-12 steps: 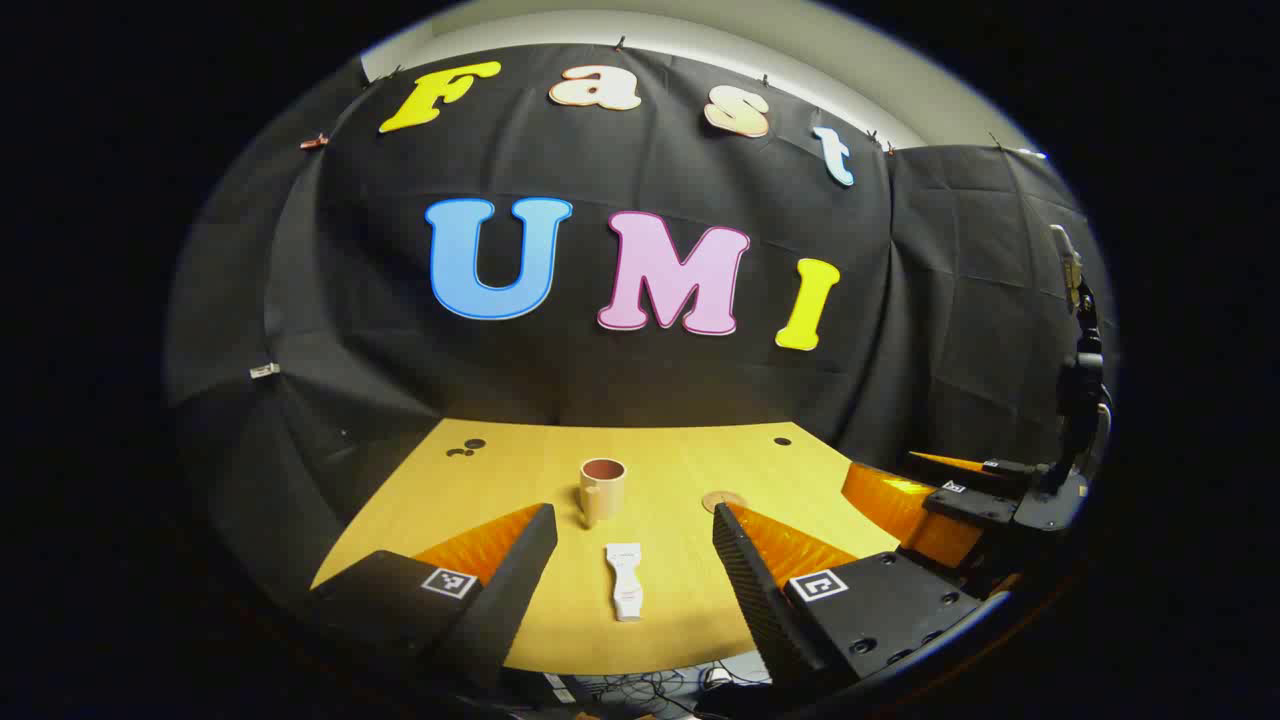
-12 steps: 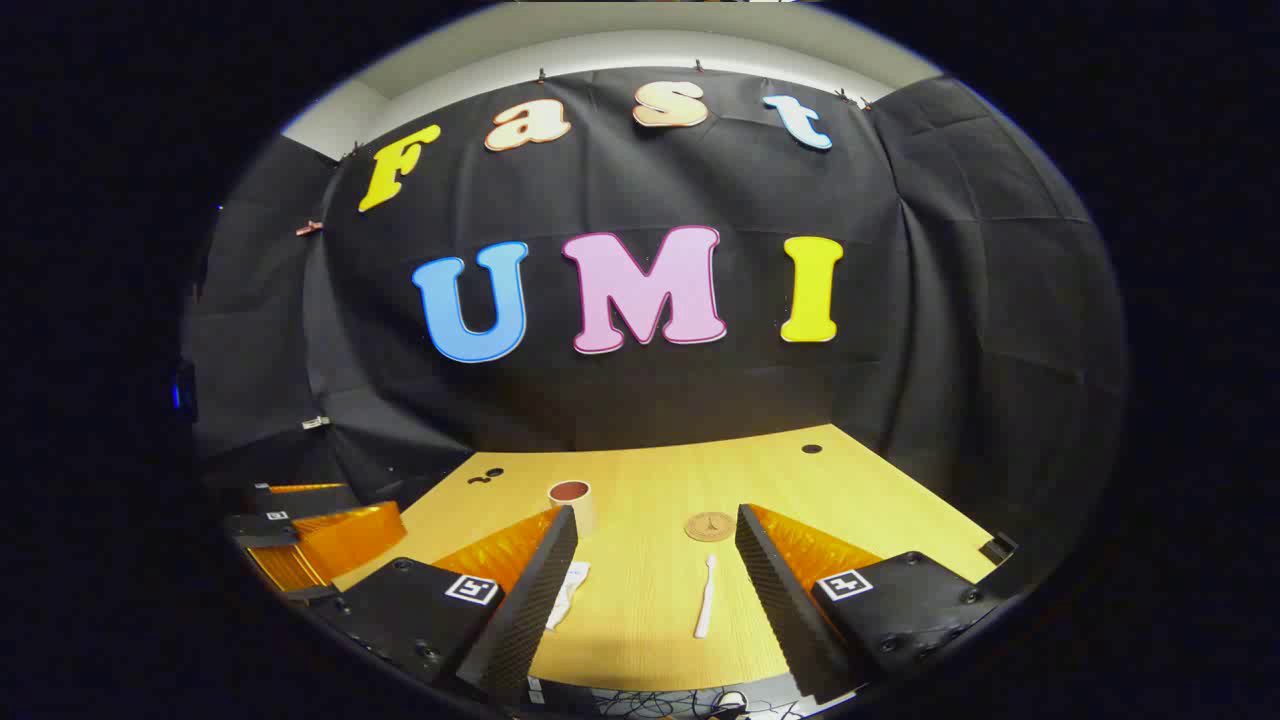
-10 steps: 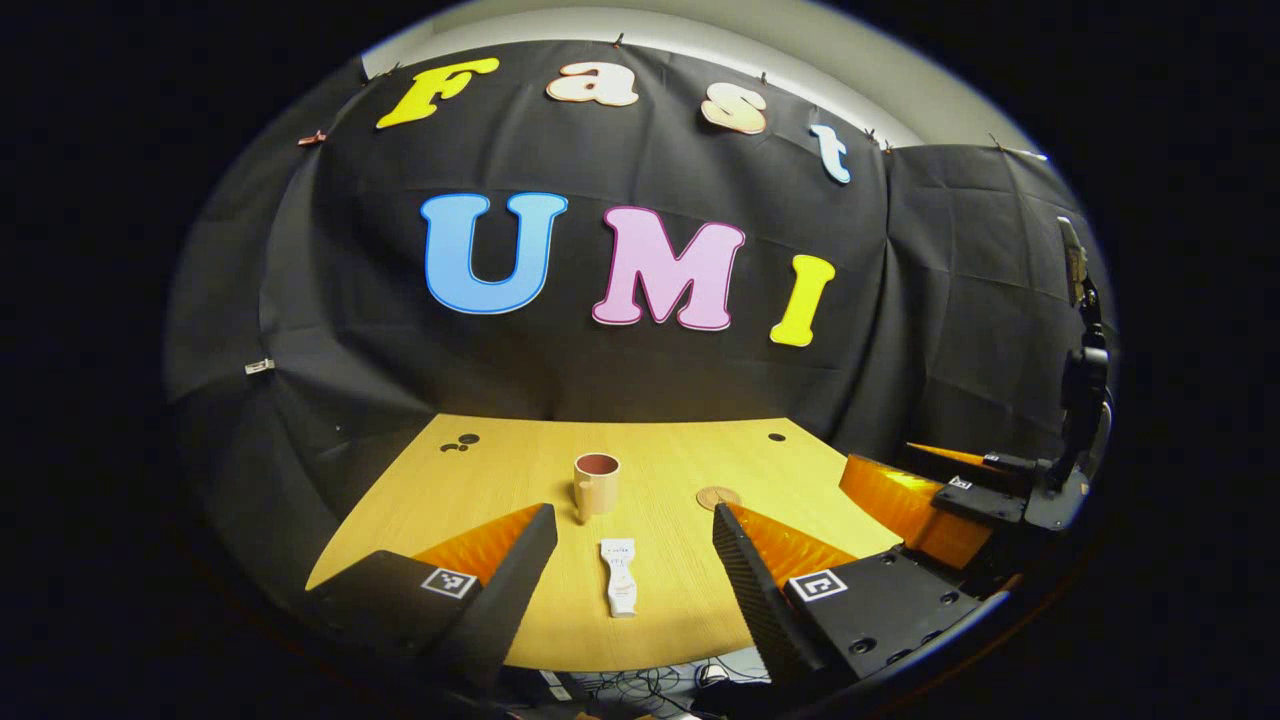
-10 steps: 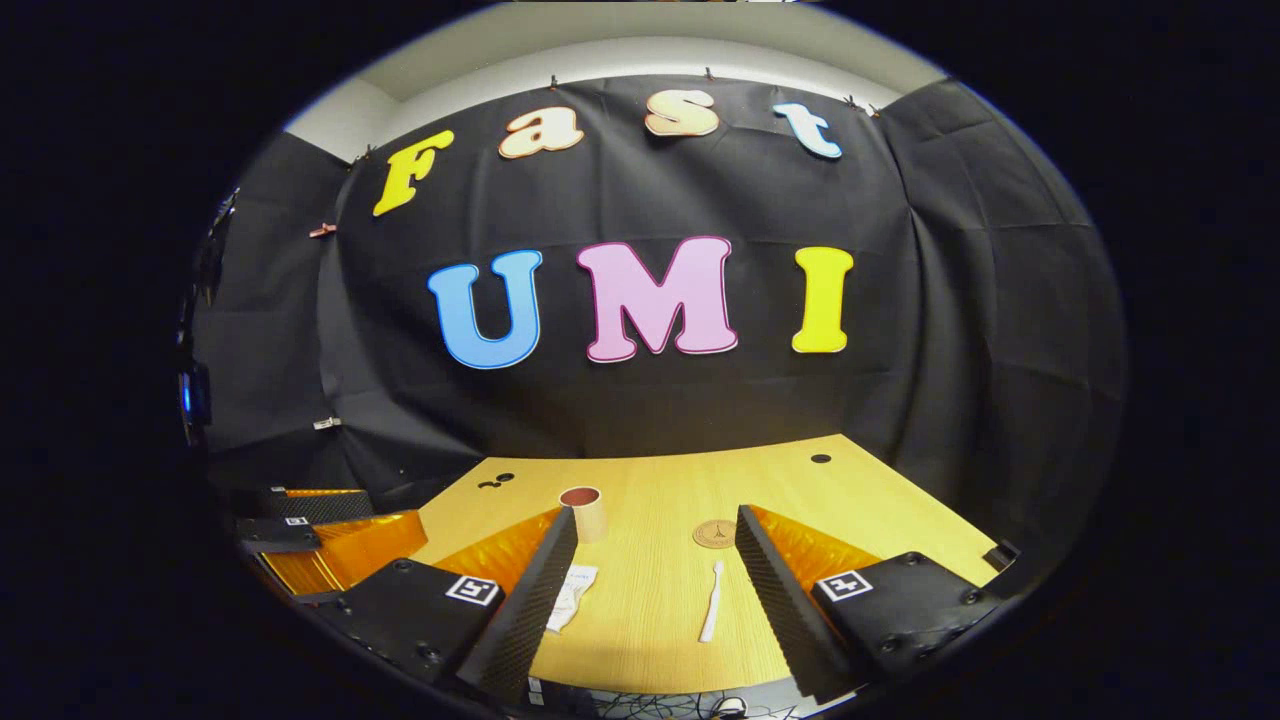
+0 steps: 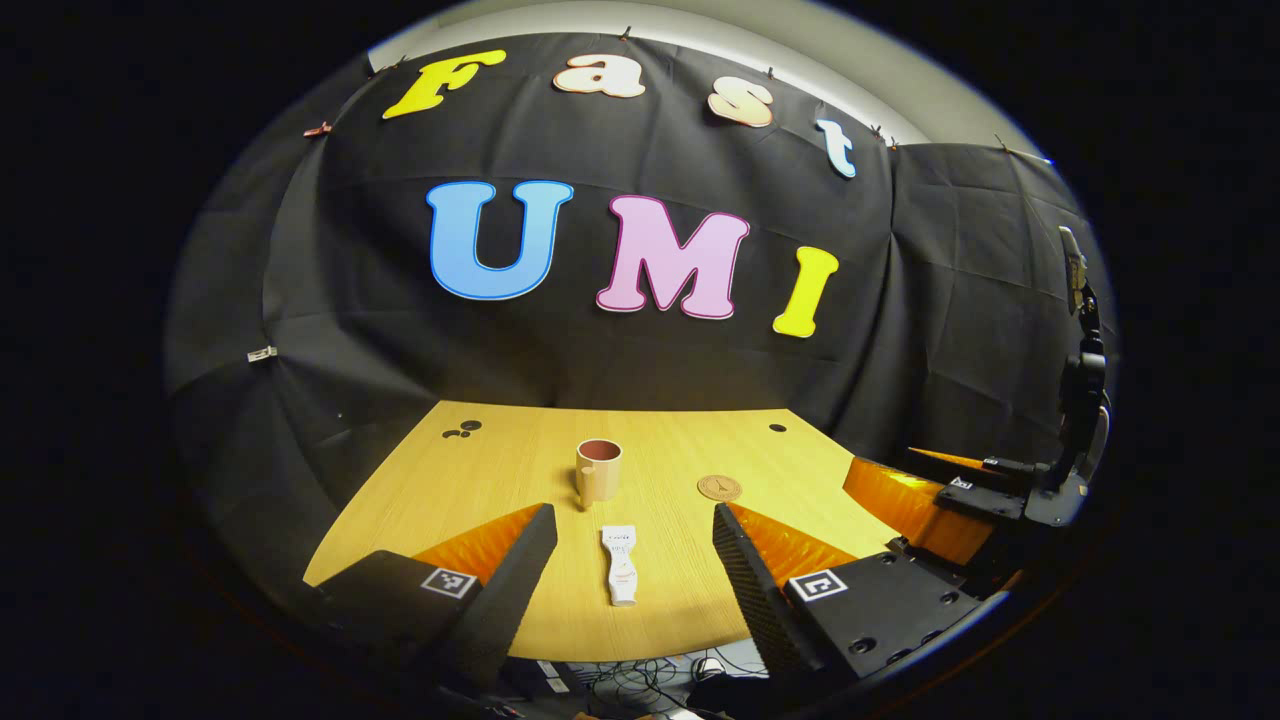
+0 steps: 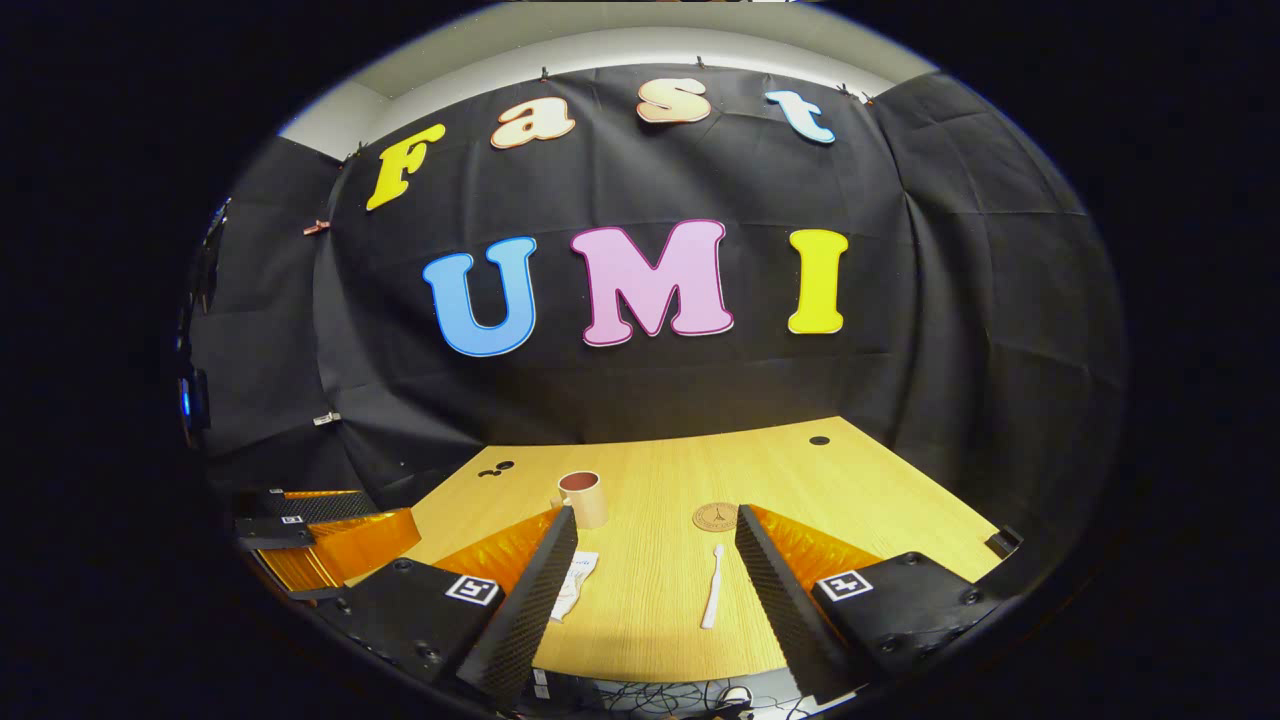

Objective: Put the toothbrush and toothpaste on the desktop into the cup, then pick up the cup and place it on the coaster on the desktop.

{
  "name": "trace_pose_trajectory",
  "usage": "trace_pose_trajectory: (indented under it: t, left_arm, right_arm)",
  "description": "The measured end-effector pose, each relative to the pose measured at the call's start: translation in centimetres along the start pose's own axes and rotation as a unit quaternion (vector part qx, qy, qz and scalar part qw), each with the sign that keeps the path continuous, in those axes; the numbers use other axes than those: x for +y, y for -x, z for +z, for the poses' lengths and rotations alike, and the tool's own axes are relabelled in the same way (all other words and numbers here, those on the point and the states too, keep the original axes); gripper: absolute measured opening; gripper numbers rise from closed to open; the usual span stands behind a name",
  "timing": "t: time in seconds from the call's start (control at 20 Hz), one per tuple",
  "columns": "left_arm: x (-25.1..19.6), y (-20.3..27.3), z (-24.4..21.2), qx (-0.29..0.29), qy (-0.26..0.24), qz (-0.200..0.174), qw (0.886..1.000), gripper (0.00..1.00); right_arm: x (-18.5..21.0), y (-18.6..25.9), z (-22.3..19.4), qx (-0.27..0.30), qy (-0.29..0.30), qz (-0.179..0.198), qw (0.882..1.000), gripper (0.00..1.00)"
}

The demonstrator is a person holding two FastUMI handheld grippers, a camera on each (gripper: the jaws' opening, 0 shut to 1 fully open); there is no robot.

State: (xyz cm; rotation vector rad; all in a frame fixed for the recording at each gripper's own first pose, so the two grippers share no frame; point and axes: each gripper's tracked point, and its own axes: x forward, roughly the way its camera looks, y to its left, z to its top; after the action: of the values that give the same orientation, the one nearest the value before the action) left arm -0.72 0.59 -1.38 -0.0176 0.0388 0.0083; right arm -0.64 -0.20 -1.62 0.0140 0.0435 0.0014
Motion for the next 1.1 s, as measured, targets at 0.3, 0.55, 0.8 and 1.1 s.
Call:
trace_pose_trajectory:
  t: [0.3,0.55,0.8,1.1]
  left_arm:
    - [0.4,-0.2,-0.3,0.004,0.011,0.011,1.0,0.98]
    - [0.3,-1.6,-0.6,0.015,0.029,0.022,0.999,0.98]
    - [0.8,-4.5,-1.0,0.028,0.036,0.046,0.998,0.98]
    - [1.9,-9.3,-3.4,0.067,0.036,0.071,0.995,0.98]
  right_arm:
    - [-0.1,-0.4,-0.5,0.013,0.001,0.005,1.0,0.98]
    - [-1.6,-1.9,0.0,0.022,0.006,0.0,1.0,0.98]
    - [-2.8,-4.2,0.3,0.035,0.007,0.013,0.999,0.98]
    - [-4.2,-8.3,0.2,0.056,0.007,0.037,0.998,0.98]
